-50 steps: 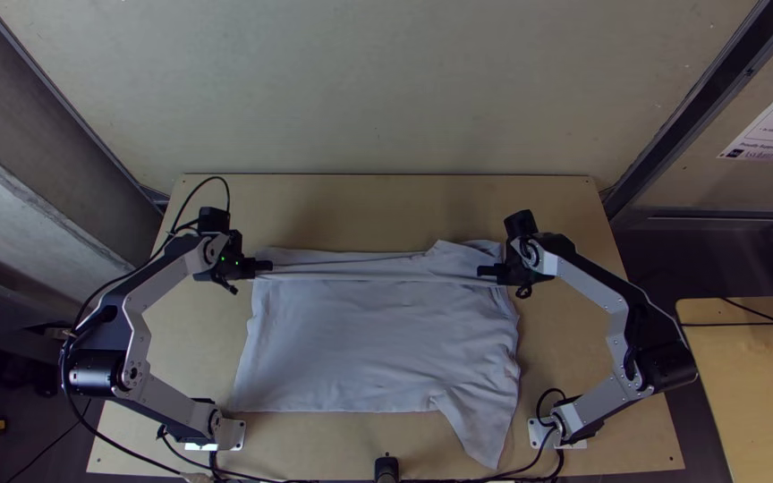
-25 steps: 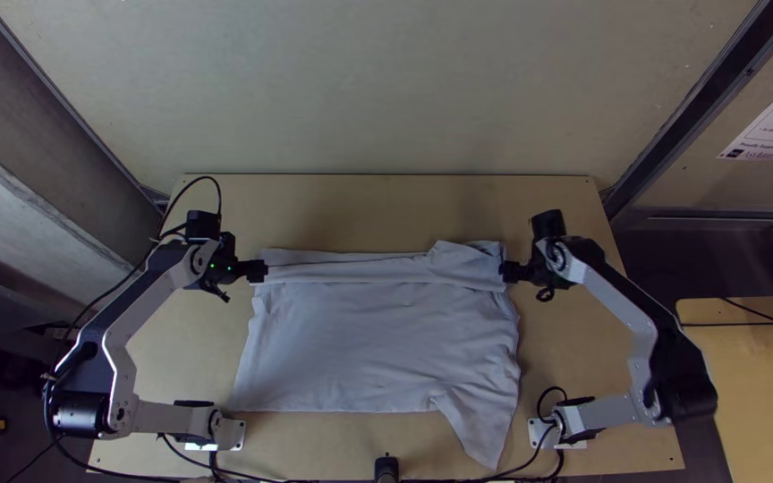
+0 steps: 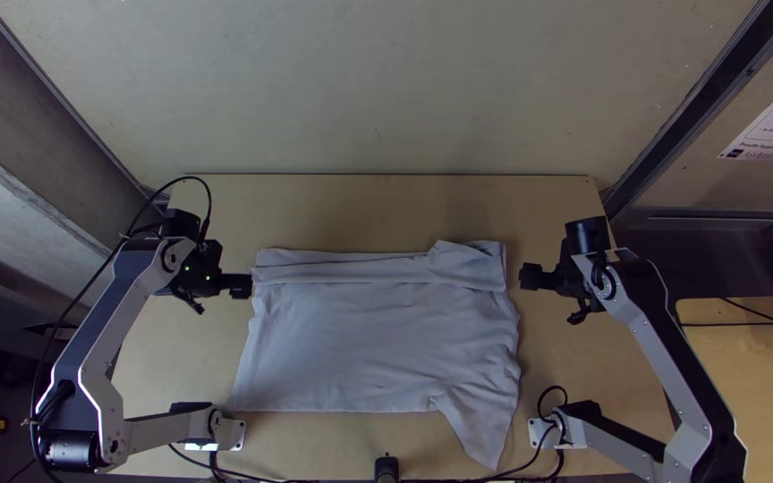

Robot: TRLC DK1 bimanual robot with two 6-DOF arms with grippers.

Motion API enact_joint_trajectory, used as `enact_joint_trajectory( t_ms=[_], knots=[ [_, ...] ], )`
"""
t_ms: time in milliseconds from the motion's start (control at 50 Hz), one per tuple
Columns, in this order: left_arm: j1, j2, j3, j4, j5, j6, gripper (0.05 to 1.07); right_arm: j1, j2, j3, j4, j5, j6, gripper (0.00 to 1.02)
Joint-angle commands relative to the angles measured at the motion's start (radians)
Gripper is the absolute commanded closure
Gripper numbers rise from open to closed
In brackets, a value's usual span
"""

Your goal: Fold the t-shirt

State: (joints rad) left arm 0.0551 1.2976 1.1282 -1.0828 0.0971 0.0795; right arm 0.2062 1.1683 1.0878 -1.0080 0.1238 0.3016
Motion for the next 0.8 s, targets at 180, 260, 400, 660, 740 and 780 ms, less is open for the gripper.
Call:
enact_joint_trajectory(
  t_ms=[180,260,400,660,740,780],
  knots=[
    [-0.029,-0.13,-0.139,-0.212,-0.004,0.201,0.1,0.055,-0.047,0.043,-0.089,0.007,0.021,0.04],
    [-0.064,-0.158,-0.174,-0.258,-0.028,0.217,0.1,0.067,-0.038,0.041,-0.118,0.007,0.034,0.04],
    [-0.163,-0.201,-0.242,-0.302,-0.063,0.21,0.1,0.088,-0.022,0.041,-0.135,0.007,0.039,0.04],
    [-0.376,-0.208,-0.343,-0.336,-0.171,0.111,0.1,0.108,-0.021,0.03,-0.136,0.005,0.041,0.04],
    [-0.426,-0.193,-0.357,-0.347,-0.171,0.078,0.1,0.11,-0.019,0.021,-0.136,0.005,0.041,0.04],
    [-0.454,-0.185,-0.369,-0.344,-0.171,0.06,0.1,0.111,-0.018,0.018,-0.136,0.005,0.041,0.04]
  ],
)
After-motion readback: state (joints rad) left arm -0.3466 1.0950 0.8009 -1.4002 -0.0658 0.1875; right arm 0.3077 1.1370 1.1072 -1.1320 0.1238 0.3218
